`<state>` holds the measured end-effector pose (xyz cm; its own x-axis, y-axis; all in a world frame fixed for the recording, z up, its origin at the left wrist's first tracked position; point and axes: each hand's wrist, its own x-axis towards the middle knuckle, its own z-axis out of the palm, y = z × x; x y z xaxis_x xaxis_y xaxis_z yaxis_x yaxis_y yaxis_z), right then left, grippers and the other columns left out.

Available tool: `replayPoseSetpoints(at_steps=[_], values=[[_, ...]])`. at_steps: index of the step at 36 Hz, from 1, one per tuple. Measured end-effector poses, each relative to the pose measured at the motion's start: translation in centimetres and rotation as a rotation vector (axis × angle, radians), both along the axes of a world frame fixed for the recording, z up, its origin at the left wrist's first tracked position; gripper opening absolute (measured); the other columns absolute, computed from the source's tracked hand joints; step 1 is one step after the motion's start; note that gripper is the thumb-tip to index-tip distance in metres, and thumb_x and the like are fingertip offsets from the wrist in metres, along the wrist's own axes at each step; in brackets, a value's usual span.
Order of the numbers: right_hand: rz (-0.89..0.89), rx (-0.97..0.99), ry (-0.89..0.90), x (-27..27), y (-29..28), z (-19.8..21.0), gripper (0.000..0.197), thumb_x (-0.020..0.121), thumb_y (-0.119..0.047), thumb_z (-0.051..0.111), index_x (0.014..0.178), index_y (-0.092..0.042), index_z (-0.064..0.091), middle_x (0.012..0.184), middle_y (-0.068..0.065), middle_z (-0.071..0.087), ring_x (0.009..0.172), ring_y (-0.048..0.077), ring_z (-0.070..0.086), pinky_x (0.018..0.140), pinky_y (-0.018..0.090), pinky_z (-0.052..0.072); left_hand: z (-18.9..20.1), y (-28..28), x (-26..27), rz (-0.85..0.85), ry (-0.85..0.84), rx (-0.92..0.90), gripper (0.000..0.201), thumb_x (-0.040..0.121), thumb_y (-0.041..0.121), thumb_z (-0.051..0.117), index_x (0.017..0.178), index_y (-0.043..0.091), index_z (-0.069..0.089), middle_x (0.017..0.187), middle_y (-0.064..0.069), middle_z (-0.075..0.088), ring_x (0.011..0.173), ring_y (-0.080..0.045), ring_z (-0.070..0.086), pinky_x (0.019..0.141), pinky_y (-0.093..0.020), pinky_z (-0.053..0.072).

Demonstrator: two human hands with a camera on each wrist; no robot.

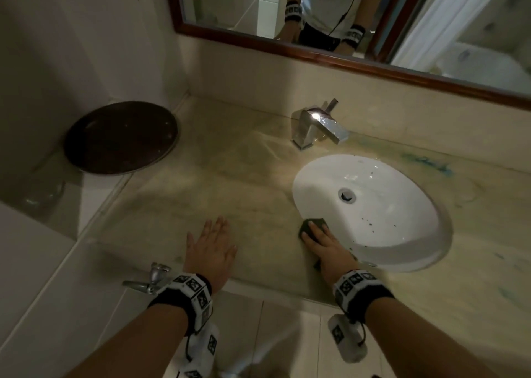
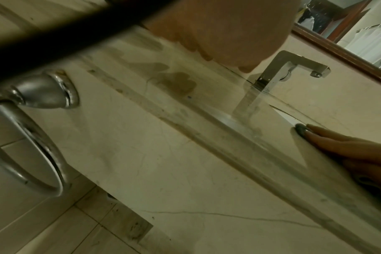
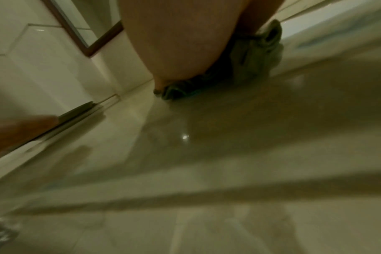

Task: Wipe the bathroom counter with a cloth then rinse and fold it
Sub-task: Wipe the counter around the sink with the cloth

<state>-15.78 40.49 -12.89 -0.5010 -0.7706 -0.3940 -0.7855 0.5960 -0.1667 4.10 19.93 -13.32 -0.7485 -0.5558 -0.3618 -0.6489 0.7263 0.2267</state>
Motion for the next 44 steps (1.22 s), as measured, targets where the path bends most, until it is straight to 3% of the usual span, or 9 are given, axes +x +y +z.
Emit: replayPoseSetpoints(at_steps=[3,6,13,18,25,29,37,41,44], values=[[-0.05,0.116,0.01,-2.1,1.5,0.7,0.071,0.094,-0.011,0.045,0.15,-0.033,0.008,0.159,-0.008,-0.001,0.147,0.024,0.001,0.12,0.037,0.005,0.3,0.0,0.2,0.001,-0.006,0.0,0.09,0.07,0.057,-0.021,0.151,0.021,-0.008,0.159,0.007,-0.013,0.146,-0.014,-0.009,0.117,-0.05,-0.004],[-0.084,0.296,0.061,-3.9,2.3,2.1,0.065,0.097,-0.012,0.042,0.151,-0.027,0.01,0.16,-0.004,0.003,0.146,0.028,0.005,0.12,0.04,0.013,0.8,-0.4,0.5,0.003,-0.014,-0.017,0.064,0.095,0.05,0.001,0.151,0.021,-0.01,0.158,0.007,-0.016,0.146,-0.014,-0.012,0.117,-0.05,-0.004],[-0.398,-0.084,0.069,-2.9,-2.8,3.9,0.076,0.089,-0.014,0.059,0.15,-0.013,0.013,0.159,0.005,0.011,0.145,0.022,0.017,0.12,0.036,0.012,1.3,-2.2,2.3,0.097,0.027,-0.014,0.058,0.101,0.042,0.014,0.151,0.024,-0.008,0.159,0.008,-0.012,0.146,-0.013,-0.009,0.116,-0.05,-0.004],[-0.201,-0.276,-0.058,4.1,-9.2,3.6,0.066,0.093,-0.007,0.047,0.151,-0.013,0.015,0.159,0.004,0.008,0.147,0.02,0.008,0.118,0.029,0.003,1.7,-3.7,3.8,0.14,-0.012,-0.056,0.057,0.102,0.033,0.018,0.151,0.023,-0.008,0.159,0.007,-0.011,0.147,-0.014,-0.007,0.117,-0.049,-0.001],[0.026,-0.26,-0.272,13.4,-16.1,1.6,0.076,0.092,-0.008,0.051,0.152,-0.02,0.006,0.16,-0.004,-0.006,0.147,0.021,-0.007,0.121,0.038,0.01,1.9,-5.5,5.9,0.182,-0.043,-0.07,0.056,0.101,0.027,0.016,0.151,0.021,-0.009,0.159,0.006,-0.014,0.147,-0.015,-0.01,0.117,-0.048,-0.002],[0.248,-0.094,-0.158,16.6,-16.9,0.0,0.077,0.093,-0.014,0.051,0.152,-0.023,0.002,0.159,-0.005,-0.01,0.146,0.027,-0.014,0.12,0.047,-0.001,1.6,-6.3,7.2,0.213,-0.06,-0.078,0.058,0.101,0.028,0.019,0.152,0.021,-0.008,0.159,0.006,-0.013,0.147,-0.015,-0.01,0.117,-0.049,-0.003],[0.314,-0.094,-0.069,14.1,-13.0,-0.7,0.07,0.095,-0.015,0.045,0.151,-0.029,0.006,0.159,-0.011,-0.01,0.146,0.022,-0.014,0.117,0.042,-0.005,0.9,-7.4,8.2,0.222,-0.001,-0.05,0.057,0.101,0.031,0.02,0.152,0.022,-0.005,0.159,0.007,-0.011,0.147,-0.016,-0.009,0.116,-0.05,-0.003],[0.209,-0.126,-0.055,11.3,-9.5,-0.7,0.068,0.095,-0.013,0.04,0.151,-0.031,0.006,0.152,-0.017,-0.018,0.143,0.016,-0.019,0.114,0.033,-0.01,1.2,-7.5,7.8,0.211,0.029,-0.029,0.058,0.101,0.033,0.02,0.152,0.022,-0.005,0.16,0.007,-0.009,0.147,-0.015,-0.009,0.117,-0.049,-0.004],[0.072,-0.136,-0.017,8.9,-7.2,-0.9,0.072,0.092,-0.012,0.047,0.15,-0.028,0.008,0.148,-0.015,-0.017,0.146,0.021,-0.012,0.116,0.032,-0.008,1.6,-7.3,7.3,0.194,0.036,-0.028,0.058,0.101,0.034,0.02,0.152,0.021,-0.005,0.16,0.007,-0.009,0.147,-0.015,-0.009,0.118,-0.05,-0.003]])
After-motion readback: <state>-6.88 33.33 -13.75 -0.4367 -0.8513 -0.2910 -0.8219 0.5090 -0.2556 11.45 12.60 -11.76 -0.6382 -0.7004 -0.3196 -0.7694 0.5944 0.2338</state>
